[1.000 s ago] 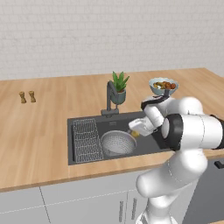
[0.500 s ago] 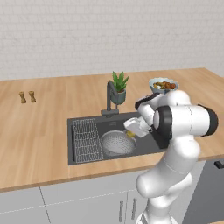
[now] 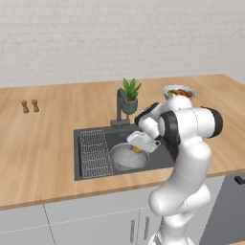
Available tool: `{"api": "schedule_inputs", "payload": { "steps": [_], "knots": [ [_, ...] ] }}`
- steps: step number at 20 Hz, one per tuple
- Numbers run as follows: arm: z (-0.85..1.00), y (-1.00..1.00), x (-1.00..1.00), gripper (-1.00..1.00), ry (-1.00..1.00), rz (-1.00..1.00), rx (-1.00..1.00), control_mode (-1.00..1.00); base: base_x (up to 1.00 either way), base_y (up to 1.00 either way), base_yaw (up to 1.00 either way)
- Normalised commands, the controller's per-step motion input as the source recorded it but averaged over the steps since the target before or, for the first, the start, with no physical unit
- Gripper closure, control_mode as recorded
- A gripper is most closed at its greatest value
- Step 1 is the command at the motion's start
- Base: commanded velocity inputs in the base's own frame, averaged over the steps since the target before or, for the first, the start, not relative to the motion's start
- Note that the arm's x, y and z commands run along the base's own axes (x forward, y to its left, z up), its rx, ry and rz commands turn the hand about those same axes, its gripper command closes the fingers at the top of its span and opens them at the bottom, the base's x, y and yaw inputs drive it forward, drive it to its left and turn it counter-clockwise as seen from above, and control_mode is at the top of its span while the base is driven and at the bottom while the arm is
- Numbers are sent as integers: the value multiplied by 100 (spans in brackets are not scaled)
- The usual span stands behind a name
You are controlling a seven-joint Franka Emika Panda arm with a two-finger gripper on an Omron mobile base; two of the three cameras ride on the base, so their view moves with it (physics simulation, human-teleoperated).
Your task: Put the colander in the sink, put the kiwi in the colander, and turn on the sink faucet and pour water over the colander.
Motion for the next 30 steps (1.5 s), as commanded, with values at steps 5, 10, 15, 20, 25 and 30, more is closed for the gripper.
{"api": "schedule_inputs", "payload": {
  "steps": [5,10,15,20,25,30],
  "knots": [
    [-30,2,34,100,3,-2,-14,-100,0,0,0],
    [-26,0,26,100,5,0,-7,-100,0,0,0],
    [-23,4,8,100,7,-4,-3,-100,0,0,0],
    [-18,11,13,100,10,-7,0,-100,0,0,0],
    [-10,22,-18,-100,5,-6,0,-100,0,0,0],
    [-3,9,-42,-100,0,-2,0,-100,0,0,0]
  ]
}}
